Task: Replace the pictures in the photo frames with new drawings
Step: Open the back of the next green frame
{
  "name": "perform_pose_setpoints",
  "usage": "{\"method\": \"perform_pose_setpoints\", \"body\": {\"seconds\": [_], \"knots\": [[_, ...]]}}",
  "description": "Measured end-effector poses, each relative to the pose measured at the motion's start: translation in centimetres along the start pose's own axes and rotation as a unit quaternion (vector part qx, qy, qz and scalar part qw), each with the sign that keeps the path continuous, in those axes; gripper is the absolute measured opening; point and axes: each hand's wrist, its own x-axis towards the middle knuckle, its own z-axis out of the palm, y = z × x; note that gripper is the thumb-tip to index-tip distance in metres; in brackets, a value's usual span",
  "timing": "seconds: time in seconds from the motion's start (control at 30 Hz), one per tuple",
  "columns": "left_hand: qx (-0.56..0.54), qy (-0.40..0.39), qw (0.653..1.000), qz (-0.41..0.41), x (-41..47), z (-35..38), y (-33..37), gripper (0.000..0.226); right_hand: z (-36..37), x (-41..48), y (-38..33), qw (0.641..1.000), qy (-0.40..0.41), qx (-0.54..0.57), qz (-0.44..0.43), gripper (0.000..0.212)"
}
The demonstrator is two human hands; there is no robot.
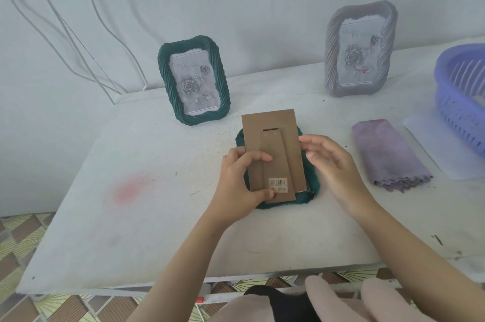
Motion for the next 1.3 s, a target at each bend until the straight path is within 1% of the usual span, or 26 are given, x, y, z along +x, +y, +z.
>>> {"method": "perform_pose_setpoints", "body": {"seconds": [0.1, 0.17, 0.33, 0.6, 0.7, 0.77, 0.9, 1.03, 1.13, 1.3], "knots": [[-0.015, 0.001, 1.0, 0.001, 0.2, -0.3, 0.1, 0.066, -0.1, 0.0, 0.1, 1.0, 0.004, 0.009, -0.001, 0.03], [-0.036, -0.002, 0.999, 0.003, 0.3, -0.5, 0.1, 0.064, -0.1, 0.0, 0.2, 1.0, 0.004, 0.009, -0.001, 0.026], [-0.059, -0.014, 0.998, -0.01, 0.1, -0.7, 0.2, 0.06, 0.0, -0.1, 0.1, 1.0, -0.003, 0.003, 0.011, 0.028], [-0.038, 0.0, 0.999, 0.004, -0.2, -0.8, 0.1, 0.061, 0.0, -0.2, 0.0, 1.0, -0.002, -0.005, 0.008, 0.032], [-0.037, 0.009, 0.999, 0.008, -0.3, -0.7, 0.2, 0.059, -0.1, -0.2, 0.0, 1.0, -0.005, -0.016, -0.003, 0.035], [-0.041, 0.008, 0.999, 0.008, -0.2, -0.8, 0.3, 0.057, -0.1, -0.2, -0.1, 1.0, -0.004, -0.01, -0.004, 0.034], [-0.037, -0.003, 0.999, 0.006, -0.1, -1.0, 0.3, 0.055, -0.2, -0.2, -0.4, 1.0, -0.008, 0.001, 0.018, 0.035], [-0.036, -0.013, 0.999, 0.006, 0.0, -1.0, 0.0, 0.055, -0.1, 0.0, 0.0, 0.998, -0.034, -0.018, 0.044, 0.034], [-0.087, -0.017, 0.996, -0.015, 0.0, -0.9, 0.1, 0.053, -0.1, -0.1, -0.2, 0.998, -0.031, 0.003, 0.047, 0.028], [-0.212, -0.014, 0.976, -0.052, 0.1, -2.0, 0.5, 0.054, -0.6, -0.3, -0.4, 0.999, -0.024, 0.015, 0.026, 0.031]]}}
